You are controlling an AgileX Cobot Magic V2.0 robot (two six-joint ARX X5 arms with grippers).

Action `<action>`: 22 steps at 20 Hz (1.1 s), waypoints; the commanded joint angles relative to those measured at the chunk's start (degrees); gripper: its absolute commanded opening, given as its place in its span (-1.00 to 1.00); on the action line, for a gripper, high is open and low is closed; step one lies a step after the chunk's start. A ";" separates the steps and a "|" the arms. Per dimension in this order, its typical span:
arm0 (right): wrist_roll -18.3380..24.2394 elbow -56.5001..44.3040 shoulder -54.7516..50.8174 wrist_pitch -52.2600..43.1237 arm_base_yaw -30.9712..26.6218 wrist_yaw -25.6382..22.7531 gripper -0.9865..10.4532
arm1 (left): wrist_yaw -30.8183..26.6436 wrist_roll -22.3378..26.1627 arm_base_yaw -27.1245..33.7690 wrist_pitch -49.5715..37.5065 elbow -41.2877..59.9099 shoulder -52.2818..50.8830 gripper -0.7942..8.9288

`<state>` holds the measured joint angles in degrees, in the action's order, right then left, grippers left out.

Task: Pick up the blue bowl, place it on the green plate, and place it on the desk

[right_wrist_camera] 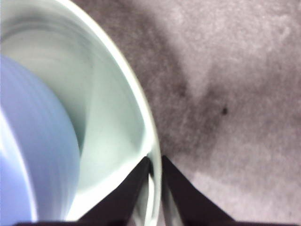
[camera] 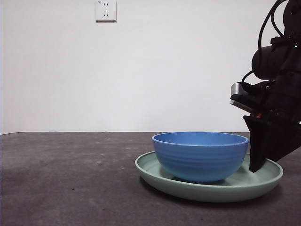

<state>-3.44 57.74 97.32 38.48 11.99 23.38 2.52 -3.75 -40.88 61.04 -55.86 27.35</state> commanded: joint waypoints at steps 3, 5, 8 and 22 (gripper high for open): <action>-1.33 5.20 1.18 3.43 0.37 0.11 -0.80 | 0.33 -0.15 -0.26 -0.63 -0.33 0.15 0.51; -2.16 7.43 1.18 4.57 0.68 2.69 -0.80 | 0.33 -0.15 -0.26 -0.63 -0.33 0.15 0.51; -4.79 9.22 1.18 4.55 2.54 3.82 -0.80 | 0.33 -0.13 -0.26 -0.66 -0.33 0.15 0.51; -16.09 9.35 2.38 -7.50 13.33 3.85 -0.80 | 0.33 -0.13 -0.26 -0.68 -0.33 0.15 0.51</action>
<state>-18.48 65.87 98.45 31.70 24.99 26.81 2.52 -3.75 -40.88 61.04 -55.86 27.35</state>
